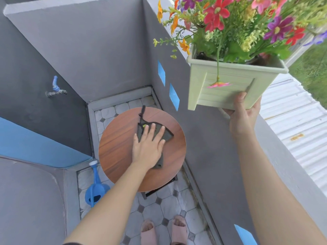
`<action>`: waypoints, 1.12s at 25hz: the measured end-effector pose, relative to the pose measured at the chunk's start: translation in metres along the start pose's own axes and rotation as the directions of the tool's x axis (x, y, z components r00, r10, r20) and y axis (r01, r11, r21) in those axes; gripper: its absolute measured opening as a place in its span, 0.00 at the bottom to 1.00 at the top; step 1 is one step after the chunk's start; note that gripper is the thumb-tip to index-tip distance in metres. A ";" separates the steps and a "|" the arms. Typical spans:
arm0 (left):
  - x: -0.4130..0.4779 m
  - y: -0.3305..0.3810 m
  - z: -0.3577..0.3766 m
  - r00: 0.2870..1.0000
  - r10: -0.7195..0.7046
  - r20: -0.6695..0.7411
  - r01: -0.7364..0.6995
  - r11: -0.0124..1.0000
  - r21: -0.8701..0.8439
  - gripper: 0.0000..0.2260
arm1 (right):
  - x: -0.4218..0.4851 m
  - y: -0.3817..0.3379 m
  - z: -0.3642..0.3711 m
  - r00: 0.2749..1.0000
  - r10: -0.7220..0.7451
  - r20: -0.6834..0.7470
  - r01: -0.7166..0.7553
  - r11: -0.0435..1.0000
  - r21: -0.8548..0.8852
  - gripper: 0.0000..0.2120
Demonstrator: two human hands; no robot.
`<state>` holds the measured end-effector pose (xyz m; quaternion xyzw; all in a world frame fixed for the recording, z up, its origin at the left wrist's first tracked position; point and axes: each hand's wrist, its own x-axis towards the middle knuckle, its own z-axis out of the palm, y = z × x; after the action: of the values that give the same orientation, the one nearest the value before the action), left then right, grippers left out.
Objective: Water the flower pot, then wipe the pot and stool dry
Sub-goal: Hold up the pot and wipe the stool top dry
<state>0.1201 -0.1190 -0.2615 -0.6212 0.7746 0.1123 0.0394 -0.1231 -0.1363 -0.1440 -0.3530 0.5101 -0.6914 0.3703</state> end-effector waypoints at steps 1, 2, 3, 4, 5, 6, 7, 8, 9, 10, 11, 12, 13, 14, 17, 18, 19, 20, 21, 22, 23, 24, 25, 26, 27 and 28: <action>0.004 -0.013 -0.003 0.998 -0.056 -0.014 0.055 0.998 -0.015 0.22 | 0.000 0.000 0.000 1.000 -0.003 0.003 0.003 1.000 0.002 0.31; 0.007 -0.026 -0.004 0.994 -0.108 -0.021 0.107 0.994 -0.023 0.22 | 0.000 -0.001 0.000 1.000 -0.006 0.003 0.006 1.000 0.008 0.30; 0.008 -0.040 -0.006 0.987 -0.156 -0.025 0.155 0.987 -0.029 0.22 | 0.000 -0.001 0.000 1.000 -0.005 -0.001 0.005 1.000 0.018 0.30; 0.007 -0.053 -0.007 0.979 -0.204 -0.029 0.203 0.979 -0.036 0.23 | 0.000 -0.001 0.000 1.000 -0.002 -0.005 0.002 1.000 0.027 0.30; 0.004 -0.065 -0.008 0.968 -0.249 -0.030 0.248 0.968 -0.042 0.23 | 0.000 -0.001 0.001 1.000 0.001 -0.007 -0.001 0.999 0.034 0.30; -0.001 -0.074 -0.007 0.957 -0.289 -0.031 0.287 0.957 -0.053 0.23 | 0.000 -0.001 0.000 1.000 0.003 -0.009 -0.003 0.999 0.037 0.30; -0.008 -0.081 -0.006 0.942 -0.334 -0.033 0.331 0.941 -0.068 0.23 | -0.001 -0.001 0.001 1.000 0.006 -0.010 -0.005 0.999 0.037 0.30; -0.018 -0.084 -0.004 0.923 -0.382 -0.038 0.377 0.921 -0.092 0.23 | -0.001 -0.001 0.000 1.000 0.007 -0.010 -0.007 0.999 0.037 0.30; -0.030 -0.084 -0.002 0.902 -0.430 -0.045 0.423 0.898 -0.121 0.23 | -0.002 -0.002 0.001 1.000 0.007 -0.008 -0.007 0.999 0.038 0.30; -0.042 -0.080 0.000 0.881 -0.470 -0.044 0.460 0.876 -0.149 0.23 | -0.002 -0.002 0.001 1.000 0.006 -0.005 -0.006 0.999 0.038 0.30; -0.055 -0.073 0.003 0.869 -0.494 -0.037 0.482 0.860 -0.165 0.24 | -0.002 -0.003 0.001 1.000 0.008 -0.004 -0.008 0.999 0.039 0.30; -0.068 -0.065 0.005 0.867 -0.498 -0.031 0.487 0.858 -0.164 0.24 | -0.002 -0.003 0.001 1.000 0.011 -0.005 -0.011 0.999 0.041 0.30; -0.080 -0.054 0.010 0.874 -0.484 -0.024 0.476 0.866 -0.153 0.24 | -0.002 -0.003 0.002 1.000 0.011 -0.004 -0.011 0.999 0.043 0.30; -0.090 -0.042 0.012 0.890 -0.456 -0.015 0.450 0.882 -0.142 0.24 | -0.003 -0.003 0.002 1.000 0.008 -0.001 -0.008 0.999 0.045 0.30; -0.110 0.009 0.022 0.973 -0.227 0.029 0.229 0.972 -0.062 0.26 | -0.002 -0.003 0.001 1.000 0.006 0.009 -0.006 0.999 0.036 0.30; -0.113 0.028 0.024 0.990 -0.120 0.078 0.123 0.992 -0.039 0.26 | -0.003 -0.003 0.001 1.000 0.010 0.010 -0.010 0.999 0.033 0.30; -0.112 0.046 0.027 0.992 -0.042 0.119 0.048 0.998 -0.051 0.26 | -0.002 -0.003 0.001 1.000 0.015 0.007 -0.015 0.999 0.033 0.30; -0.104 0.061 0.030 0.989 0.029 0.145 -0.019 0.998 -0.067 0.24 | -0.002 -0.003 0.001 1.000 0.017 0.004 -0.017 0.999 0.033 0.30; -0.092 0.073 0.030 0.982 0.068 0.175 -0.056 0.996 -0.072 0.23 | -0.002 -0.003 0.001 1.000 0.014 0.000 -0.014 0.999 0.035 0.30; -0.078 0.083 0.028 0.975 0.101 0.200 -0.083 0.992 -0.094 0.23 | -0.001 -0.003 0.001 1.000 0.010 -0.004 -0.009 0.999 0.036 0.30; -0.063 0.089 0.022 0.973 0.112 0.202 -0.088 0.989 -0.123 0.22 | -0.001 -0.002 0.001 1.000 0.006 -0.006 -0.006 0.999 0.038 0.29; -0.047 0.090 0.016 0.980 0.105 0.172 -0.084 0.989 -0.125 0.22 | -0.001 -0.002 0.001 1.000 0.006 -0.005 -0.006 0.999 0.039 0.28; -0.030 0.087 0.010 0.986 0.112 0.120 -0.099 0.989 -0.109 0.21 | -0.001 -0.001 0.001 1.000 0.008 -0.004 -0.008 0.999 0.041 0.28; -0.012 0.081 0.010 0.987 0.135 0.087 -0.126 0.987 -0.098 0.21 | -0.001 -0.001 0.001 1.000 0.010 -0.002 -0.010 0.999 0.042 0.27; 0.004 0.071 0.007 0.989 0.111 0.094 -0.099 0.988 -0.118 0.21 | 0.000 0.000 0.001 1.000 0.011 -0.001 -0.011 0.999 0.043 0.27; 0.017 0.058 0.002 0.994 0.059 0.091 -0.047 0.990 -0.133 0.22 | 0.000 0.000 0.001 1.000 0.012 0.002 -0.012 0.999 0.045 0.27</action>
<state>0.0594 -0.1229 -0.2597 -0.5957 0.7790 0.1930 0.0324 -0.1224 -0.1367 -0.1442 -0.3420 0.4965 -0.7001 0.3826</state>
